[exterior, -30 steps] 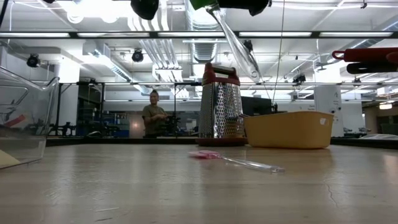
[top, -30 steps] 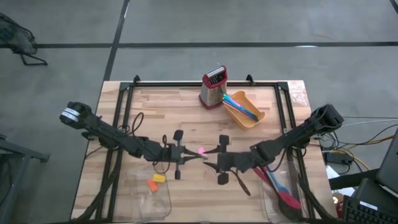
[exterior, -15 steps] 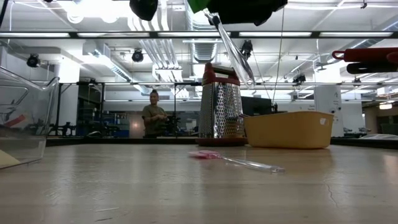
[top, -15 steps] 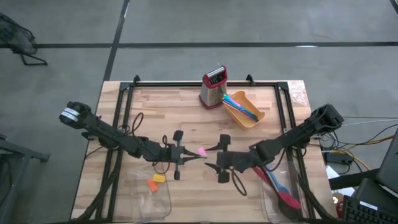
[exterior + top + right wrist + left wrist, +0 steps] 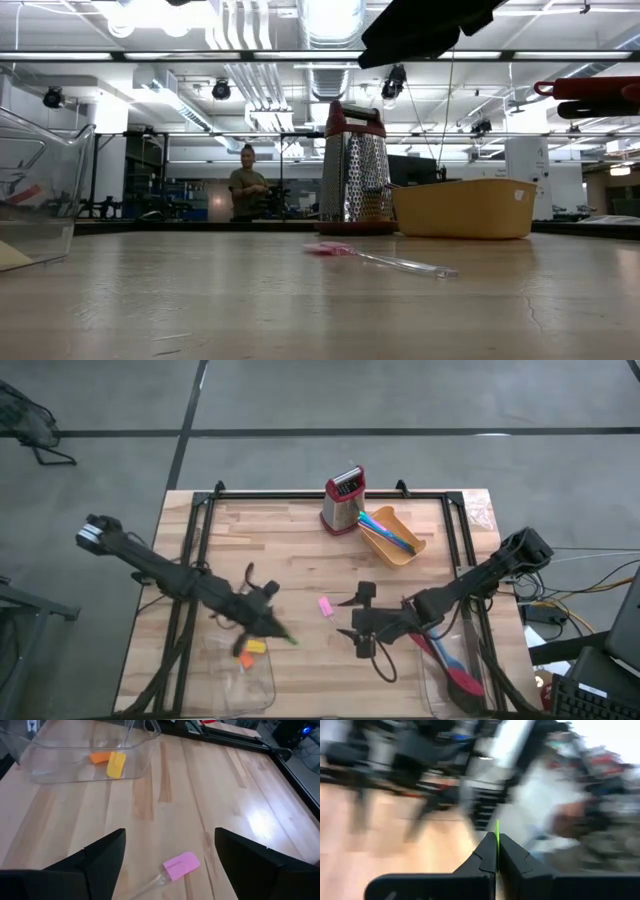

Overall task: Pick & Place Kitchen Items
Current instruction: Put the green spatula into the left transparent bin

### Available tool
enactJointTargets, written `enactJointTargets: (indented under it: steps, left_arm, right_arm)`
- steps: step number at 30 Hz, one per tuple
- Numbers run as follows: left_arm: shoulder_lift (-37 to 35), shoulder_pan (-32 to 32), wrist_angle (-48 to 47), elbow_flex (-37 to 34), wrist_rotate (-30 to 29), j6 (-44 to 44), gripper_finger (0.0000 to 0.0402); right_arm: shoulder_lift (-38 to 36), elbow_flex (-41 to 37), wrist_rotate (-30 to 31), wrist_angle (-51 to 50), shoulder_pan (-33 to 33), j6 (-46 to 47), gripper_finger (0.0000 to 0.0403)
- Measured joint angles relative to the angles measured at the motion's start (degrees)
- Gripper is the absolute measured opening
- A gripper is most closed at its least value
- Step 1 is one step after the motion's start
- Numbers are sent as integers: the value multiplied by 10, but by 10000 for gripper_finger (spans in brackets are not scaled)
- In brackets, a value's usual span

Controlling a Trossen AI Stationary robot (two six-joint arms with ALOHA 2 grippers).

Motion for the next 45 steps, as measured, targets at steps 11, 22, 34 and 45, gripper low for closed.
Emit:
enactJointTargets:
  steps: [11, 22, 34, 45]
  left_arm:
    - [-138, -52, -257, 0, 92, -106, 7]
    - [-157, -111, -336, -36, 81, -207, 9]
    - [-145, -117, -321, -143, 61, -315, 24]
    - [-147, -116, -265, -170, 10, -319, 67]
  right_arm:
    - [0, -2, 0, 7, 0, 19, 326]
    - [0, -2, 0, 7, 0, 30, 330]
    - [0, -2, 1, 6, -1, 30, 299]
    - [1, -2, 2, 7, -1, 30, 277]
